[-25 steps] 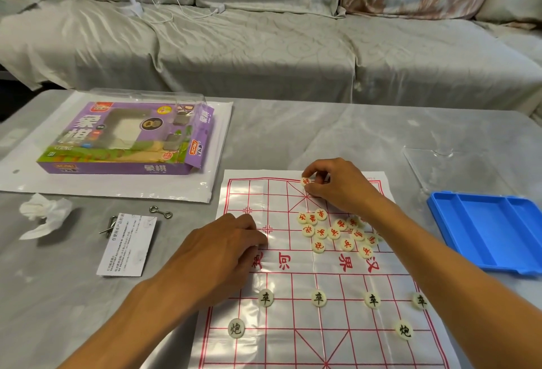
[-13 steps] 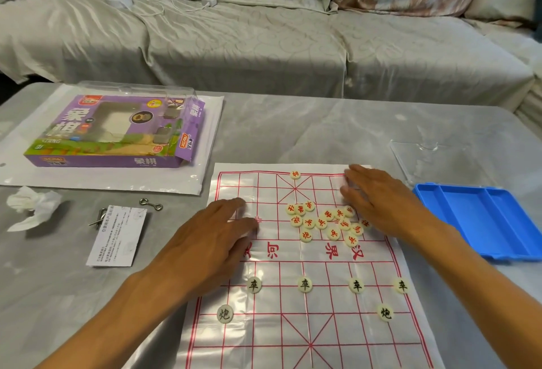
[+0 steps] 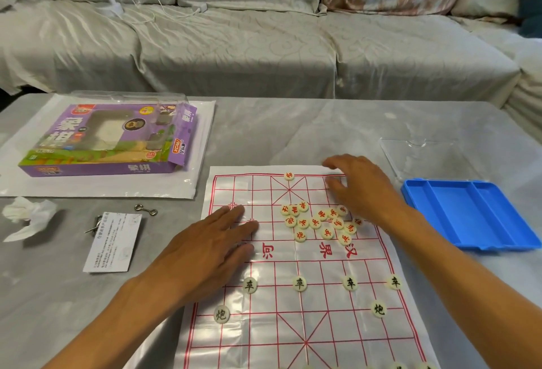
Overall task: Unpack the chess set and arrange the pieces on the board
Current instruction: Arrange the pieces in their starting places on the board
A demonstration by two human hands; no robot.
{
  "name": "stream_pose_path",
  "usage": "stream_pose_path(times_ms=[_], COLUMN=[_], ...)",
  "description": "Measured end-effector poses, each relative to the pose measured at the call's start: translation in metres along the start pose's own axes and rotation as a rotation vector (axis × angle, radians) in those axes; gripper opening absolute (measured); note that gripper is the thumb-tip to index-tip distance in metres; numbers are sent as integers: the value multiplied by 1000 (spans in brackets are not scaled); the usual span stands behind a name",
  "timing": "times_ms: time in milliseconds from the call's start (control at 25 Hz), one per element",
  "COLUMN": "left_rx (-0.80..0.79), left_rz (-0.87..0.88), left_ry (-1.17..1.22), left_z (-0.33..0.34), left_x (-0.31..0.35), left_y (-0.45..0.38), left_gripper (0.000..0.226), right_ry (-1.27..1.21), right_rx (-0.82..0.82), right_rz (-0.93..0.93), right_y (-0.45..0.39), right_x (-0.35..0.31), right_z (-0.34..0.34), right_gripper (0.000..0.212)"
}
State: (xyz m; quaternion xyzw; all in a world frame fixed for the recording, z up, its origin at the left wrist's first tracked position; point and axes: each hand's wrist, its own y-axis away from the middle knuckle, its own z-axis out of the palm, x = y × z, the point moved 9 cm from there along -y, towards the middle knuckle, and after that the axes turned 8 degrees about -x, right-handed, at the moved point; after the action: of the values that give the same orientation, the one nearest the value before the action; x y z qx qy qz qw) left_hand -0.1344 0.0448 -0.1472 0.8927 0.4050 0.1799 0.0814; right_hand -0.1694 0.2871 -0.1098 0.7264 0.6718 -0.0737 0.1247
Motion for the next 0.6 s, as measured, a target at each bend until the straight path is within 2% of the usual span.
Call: stream_pose_path(times_ms=[80,200,320,600], left_rx=[-1,-2,6,16], left_rz=[-3,-7,-4,3], left_ry=[-17,-18,-27,-30], left_z=[-1,-2,-1,-3], left_x=[-2,-1,0,1], left_y=[0,-1,0,0], left_gripper=[82,86,88,83], right_ry=[-155,-41,24,-20], right_rx=[-64,-138,-95,-43], right_rz=[-88,-151,-174,-156], right_y=[-19,-37,-41,-42], right_x=[-25,-45,-49,-51], right_z=[8,26,29,30], right_gripper=[36,38,31,27])
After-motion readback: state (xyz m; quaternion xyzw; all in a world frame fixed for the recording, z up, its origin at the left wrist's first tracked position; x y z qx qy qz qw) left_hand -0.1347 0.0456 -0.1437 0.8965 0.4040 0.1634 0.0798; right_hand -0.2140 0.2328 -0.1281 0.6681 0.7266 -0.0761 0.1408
